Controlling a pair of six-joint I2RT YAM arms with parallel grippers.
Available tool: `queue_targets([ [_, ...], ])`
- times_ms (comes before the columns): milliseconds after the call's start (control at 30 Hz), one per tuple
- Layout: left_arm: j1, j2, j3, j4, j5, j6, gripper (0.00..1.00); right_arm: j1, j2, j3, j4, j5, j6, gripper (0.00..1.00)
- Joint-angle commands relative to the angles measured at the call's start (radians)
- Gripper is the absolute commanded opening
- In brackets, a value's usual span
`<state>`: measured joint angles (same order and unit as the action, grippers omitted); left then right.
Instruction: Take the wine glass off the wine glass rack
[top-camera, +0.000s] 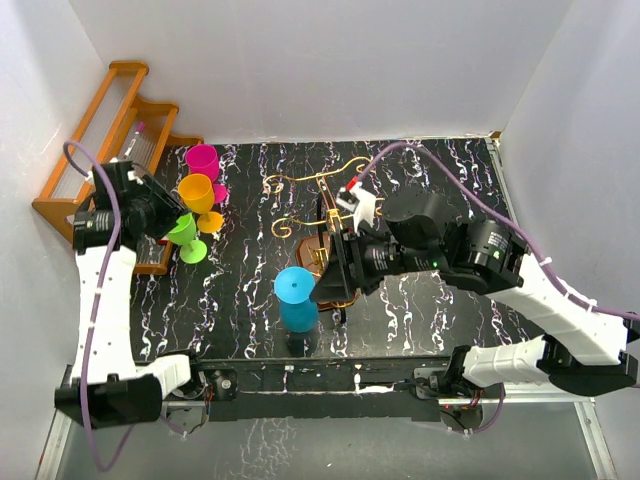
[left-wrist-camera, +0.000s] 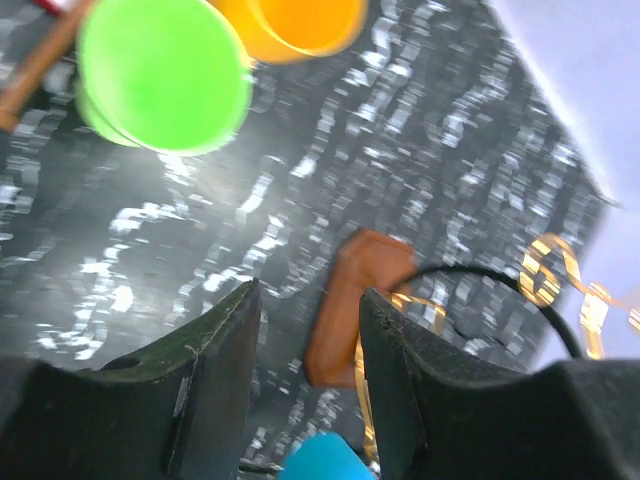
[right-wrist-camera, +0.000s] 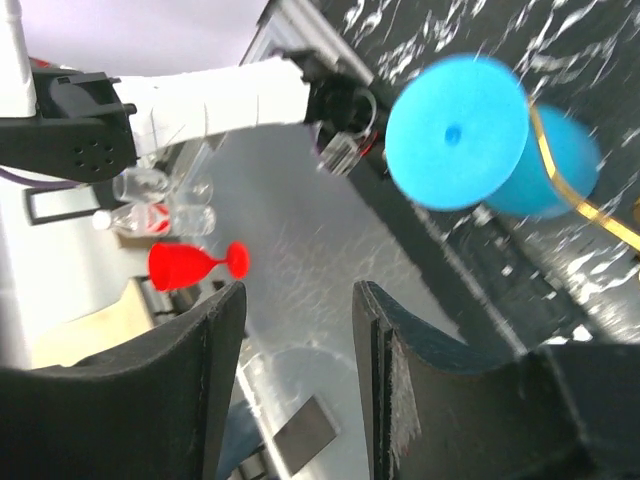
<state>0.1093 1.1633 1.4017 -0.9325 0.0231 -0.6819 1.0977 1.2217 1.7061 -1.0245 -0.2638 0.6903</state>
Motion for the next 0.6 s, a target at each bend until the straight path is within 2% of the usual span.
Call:
queue_targets([
  [0, -0.002, -0.108, -0.087, 0.139, 0.367, -0.124, 0.43, 0.004, -0.071, -0.137, 0.124, -0.122, 0.201, 0.47],
  [100, -0.003, -0.153, -0.148, 0.208, 0.472, -0.177, 0.43, 0.004, -0.098, -0.223, 0.165, -0.121, 0.27, 0.43],
  [200, -0.003, -0.167, -0.148, 0.196, 0.496, -0.171, 0.43, 0.004, -0.121, -0.281, 0.198, -0.071, 0.319, 0.42],
  [567, -0.005, -0.188, -0.08, 0.135, 0.566, -0.171, 0.43, 0.004, -0.065, -0.31, 0.216, 0.062, 0.388, 0.43],
])
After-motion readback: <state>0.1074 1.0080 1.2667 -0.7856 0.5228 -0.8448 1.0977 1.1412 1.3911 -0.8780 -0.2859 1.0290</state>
